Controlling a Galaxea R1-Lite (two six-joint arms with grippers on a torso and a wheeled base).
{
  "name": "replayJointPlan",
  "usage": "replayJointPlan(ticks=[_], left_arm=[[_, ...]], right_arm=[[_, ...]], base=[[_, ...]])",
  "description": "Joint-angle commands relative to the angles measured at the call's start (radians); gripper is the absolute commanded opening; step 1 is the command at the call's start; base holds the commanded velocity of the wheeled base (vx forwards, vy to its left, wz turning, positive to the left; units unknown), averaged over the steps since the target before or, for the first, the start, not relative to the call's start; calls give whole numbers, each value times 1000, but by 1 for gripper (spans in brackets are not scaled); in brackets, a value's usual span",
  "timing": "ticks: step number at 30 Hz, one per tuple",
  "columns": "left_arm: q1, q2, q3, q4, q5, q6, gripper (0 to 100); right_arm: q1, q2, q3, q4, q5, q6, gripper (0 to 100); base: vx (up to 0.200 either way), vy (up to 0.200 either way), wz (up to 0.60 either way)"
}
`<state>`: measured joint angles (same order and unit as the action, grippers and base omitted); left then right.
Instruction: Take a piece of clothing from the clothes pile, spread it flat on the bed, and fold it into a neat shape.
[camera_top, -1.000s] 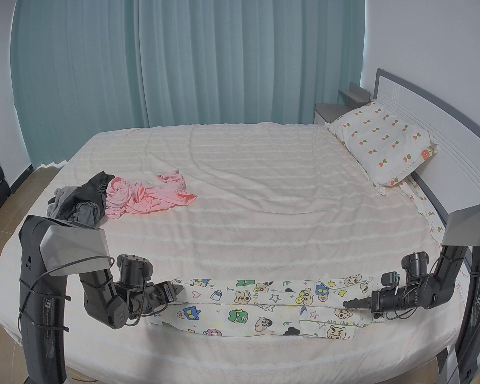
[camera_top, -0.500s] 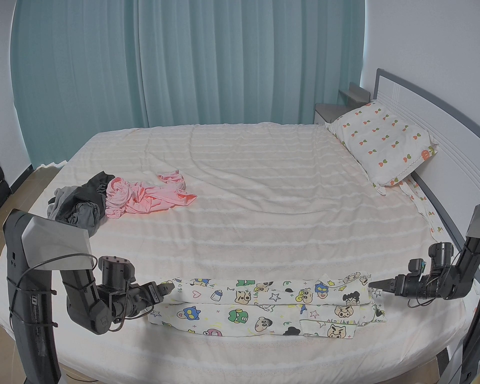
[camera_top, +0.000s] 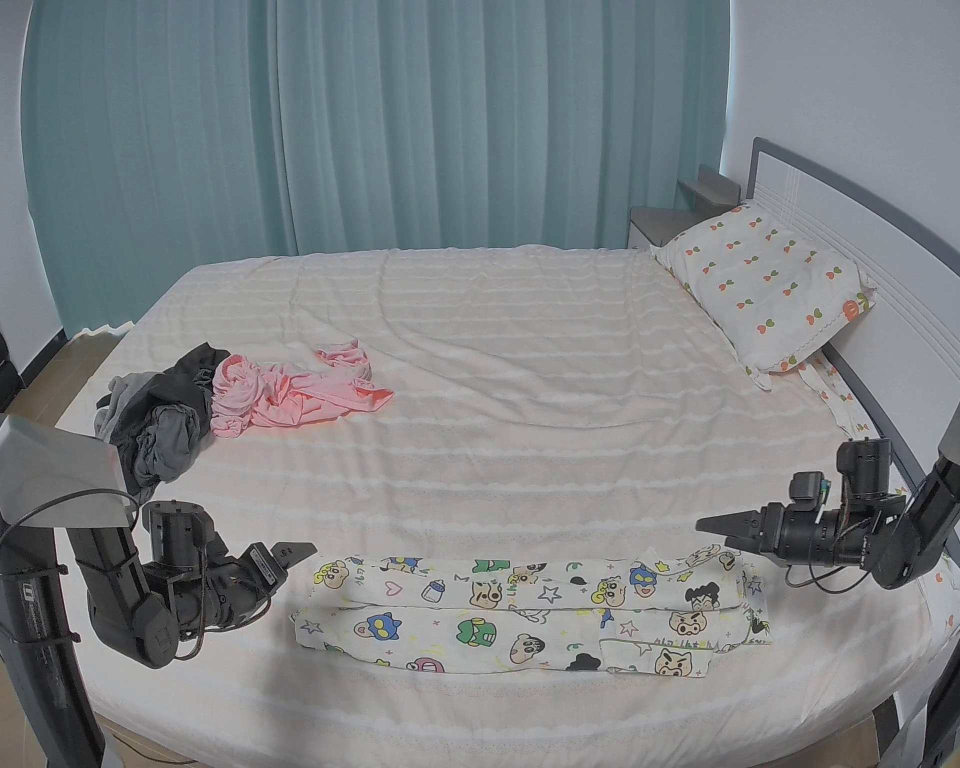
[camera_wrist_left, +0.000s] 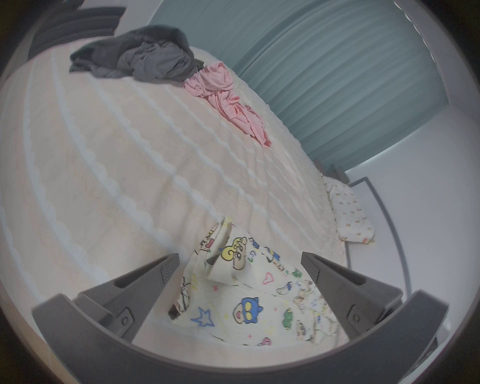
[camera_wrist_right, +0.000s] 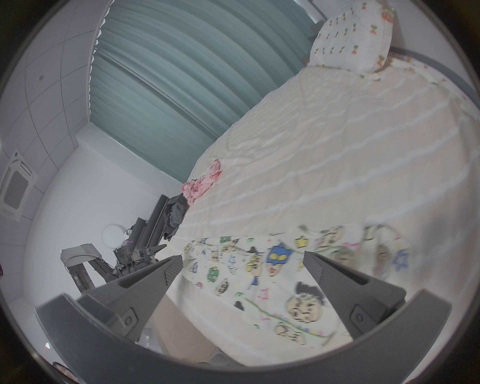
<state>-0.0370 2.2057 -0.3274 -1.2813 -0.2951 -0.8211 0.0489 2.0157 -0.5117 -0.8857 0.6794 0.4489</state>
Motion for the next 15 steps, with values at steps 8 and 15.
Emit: replayJointPlan(ticks=[8,15], left_arm=[[63,14,65,-128,-50,-23,100],[63,14,99,-159,-49,-16,100]], right_arm=[[78,270,-119,-2,-152,74,100],[40,290,-73,-4,-287,86,100]], base=[[0,0,0],[0,0,0]])
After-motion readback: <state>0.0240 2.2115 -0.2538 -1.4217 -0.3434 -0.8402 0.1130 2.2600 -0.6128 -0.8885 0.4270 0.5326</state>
